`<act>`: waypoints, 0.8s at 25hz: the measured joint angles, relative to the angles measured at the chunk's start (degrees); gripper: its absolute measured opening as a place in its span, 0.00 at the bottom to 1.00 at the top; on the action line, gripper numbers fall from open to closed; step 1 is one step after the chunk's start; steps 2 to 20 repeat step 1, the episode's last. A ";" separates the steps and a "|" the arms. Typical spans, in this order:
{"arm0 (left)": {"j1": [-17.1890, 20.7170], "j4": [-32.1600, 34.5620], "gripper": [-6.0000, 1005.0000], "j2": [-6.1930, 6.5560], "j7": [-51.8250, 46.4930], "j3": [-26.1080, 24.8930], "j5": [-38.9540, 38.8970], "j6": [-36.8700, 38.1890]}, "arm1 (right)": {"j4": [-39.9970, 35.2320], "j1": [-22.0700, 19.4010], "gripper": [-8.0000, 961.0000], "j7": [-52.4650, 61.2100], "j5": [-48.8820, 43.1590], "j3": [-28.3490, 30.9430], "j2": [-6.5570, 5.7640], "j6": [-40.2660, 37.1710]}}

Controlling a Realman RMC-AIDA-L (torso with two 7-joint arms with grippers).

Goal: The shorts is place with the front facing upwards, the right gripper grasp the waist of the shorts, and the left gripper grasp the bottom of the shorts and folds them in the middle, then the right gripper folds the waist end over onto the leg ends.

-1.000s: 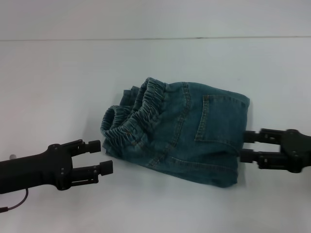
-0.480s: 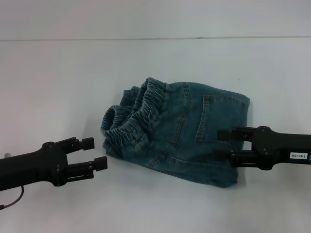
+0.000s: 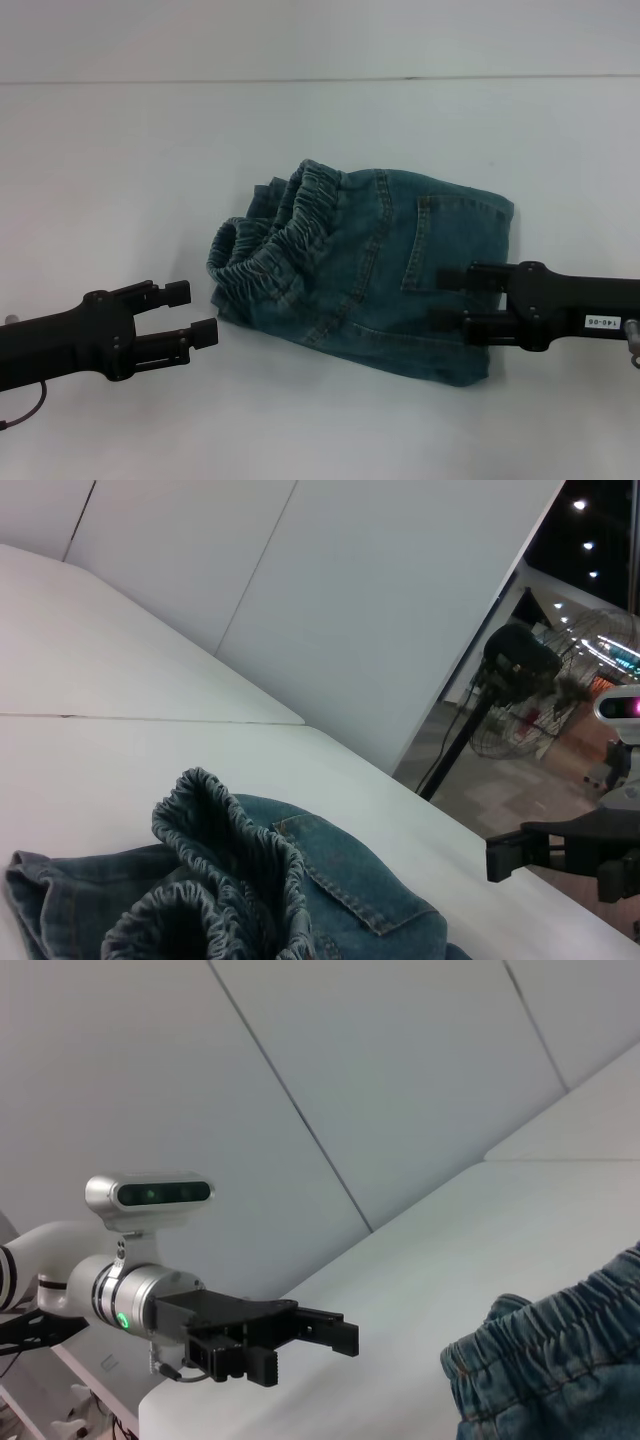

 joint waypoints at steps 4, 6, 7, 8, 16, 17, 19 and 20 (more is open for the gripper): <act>0.01 0.00 0.85 0.00 0.00 0.00 0.00 0.00 | 0.09 0.05 0.84 0.00 -0.02 -0.06 0.04 0.03; 0.01 0.00 0.85 0.00 0.00 0.00 0.00 0.00 | 0.09 0.05 0.84 0.00 -0.02 -0.06 0.04 0.03; 0.01 0.00 0.85 0.00 0.00 0.00 0.00 0.00 | 0.09 0.05 0.84 0.00 -0.02 -0.06 0.04 0.03; 0.01 0.00 0.85 0.00 0.00 0.00 0.00 0.00 | 0.09 0.05 0.84 0.00 -0.02 -0.06 0.04 0.03; 0.01 0.00 0.85 0.00 0.00 0.00 0.00 0.00 | 0.09 0.05 0.84 0.00 -0.02 -0.06 0.04 0.03; 0.01 0.00 0.85 0.00 0.00 0.00 0.00 0.00 | 0.09 0.05 0.84 0.00 -0.02 -0.06 0.04 0.03; 0.01 0.00 0.85 0.00 0.00 0.00 0.00 0.00 | 0.09 0.05 0.84 0.00 -0.02 -0.06 0.04 0.03; 0.01 0.00 0.85 0.00 0.00 0.00 0.00 0.00 | 0.09 0.05 0.84 0.00 -0.02 -0.06 0.04 0.03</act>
